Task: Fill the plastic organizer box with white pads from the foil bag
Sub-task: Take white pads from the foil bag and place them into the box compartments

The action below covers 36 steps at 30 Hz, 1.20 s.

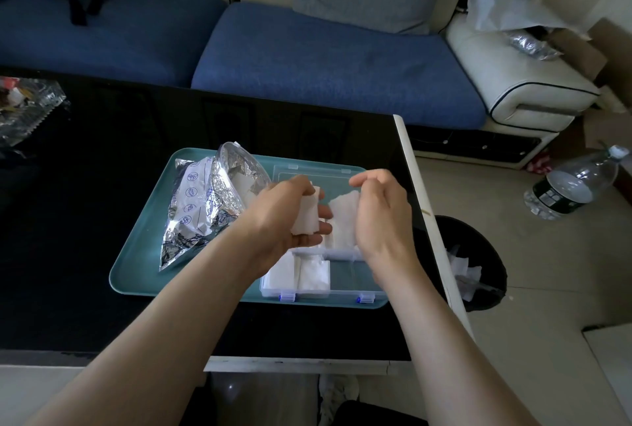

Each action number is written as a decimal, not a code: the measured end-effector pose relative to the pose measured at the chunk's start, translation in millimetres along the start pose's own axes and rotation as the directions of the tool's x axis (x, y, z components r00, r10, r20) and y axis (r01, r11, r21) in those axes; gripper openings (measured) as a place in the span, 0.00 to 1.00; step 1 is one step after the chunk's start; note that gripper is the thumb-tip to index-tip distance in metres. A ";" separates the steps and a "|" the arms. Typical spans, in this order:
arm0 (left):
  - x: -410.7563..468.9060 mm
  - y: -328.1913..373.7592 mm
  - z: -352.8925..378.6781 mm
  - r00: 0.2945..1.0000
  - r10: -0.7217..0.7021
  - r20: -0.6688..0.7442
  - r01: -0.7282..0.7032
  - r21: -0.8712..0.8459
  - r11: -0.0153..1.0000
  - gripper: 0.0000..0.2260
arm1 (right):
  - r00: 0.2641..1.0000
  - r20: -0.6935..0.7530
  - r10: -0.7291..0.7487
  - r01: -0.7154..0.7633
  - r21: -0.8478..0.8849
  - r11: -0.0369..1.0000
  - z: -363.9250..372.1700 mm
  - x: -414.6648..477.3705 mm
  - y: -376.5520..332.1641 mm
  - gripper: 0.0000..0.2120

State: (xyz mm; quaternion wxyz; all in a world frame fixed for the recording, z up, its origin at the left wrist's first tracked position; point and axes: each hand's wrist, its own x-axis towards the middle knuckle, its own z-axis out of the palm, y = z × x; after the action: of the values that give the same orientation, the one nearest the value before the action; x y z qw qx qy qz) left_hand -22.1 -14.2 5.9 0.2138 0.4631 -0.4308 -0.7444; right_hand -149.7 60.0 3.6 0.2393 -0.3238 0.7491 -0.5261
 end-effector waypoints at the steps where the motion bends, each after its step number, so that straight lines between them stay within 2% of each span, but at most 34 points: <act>1: -0.9 0.7 0.6 1.000 -0.017 0.021 0.017 -0.020 1.000 0.14 | 1.000 -0.023 -0.002 0.003 0.032 0.999 0.6 0.4 0.7 0.13; 5: 3.4 -0.5 0.5 0.997 -0.030 0.068 0.039 -0.145 0.989 0.19 | 0.998 0.007 0.055 -0.056 0.199 0.979 2.9 1.9 0.1 0.15; 8: 5.6 -0.2 -1.1 0.994 -0.019 0.108 0.045 -0.244 0.969 0.22 | 0.997 0.056 0.053 -0.065 0.253 0.965 2.1 2.0 -1.1 0.14; 12: 8.5 -0.9 -2.9 0.993 0.006 0.114 0.028 -0.293 0.956 0.25 | 0.992 0.117 -0.041 0.017 0.195 0.981 1.4 1.6 1.4 0.16; 14: 8.4 -1.0 -1.6 0.994 0.007 0.110 0.023 -0.271 0.962 0.22 | 0.987 0.139 -0.084 0.061 0.165 0.984 2.3 1.3 2.8 0.17; 20: 13.2 -3.3 -1.5 0.999 0.012 0.041 -0.002 -0.256 0.967 0.16 | 0.985 0.070 -0.155 0.150 0.068 0.986 3.9 4.1 10.7 0.14; 24: 10.6 1.8 -0.5 0.999 0.018 0.036 -0.007 -0.279 0.960 0.17 | 0.998 -0.012 -0.056 0.057 0.175 0.983 0.6 6.1 10.4 0.14; 27: 8.6 3.7 -1.8 0.994 -0.006 0.108 0.042 -0.333 0.942 0.23 | 0.999 0.042 0.030 -0.040 0.265 0.963 -2.1 7.0 7.3 0.13; 30: 8.0 2.9 -3.5 0.984 -0.009 0.175 0.072 -0.354 0.932 0.27 | 0.994 0.111 0.017 -0.045 0.257 0.965 -1.3 5.2 5.5 0.13; 36: 8.6 -0.9 -2.1 0.997 0.044 0.071 -0.026 -0.234 0.972 0.12 | 0.996 0.054 -0.076 0.067 0.162 0.985 0.3 6.2 11.7 0.12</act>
State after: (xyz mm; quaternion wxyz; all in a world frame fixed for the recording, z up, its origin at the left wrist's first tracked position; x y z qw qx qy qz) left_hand -24.3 -20.8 0.3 0.2633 0.3989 -0.3566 -0.8028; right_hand -156.4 57.9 -7.7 0.2678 -0.3460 0.6848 -0.5828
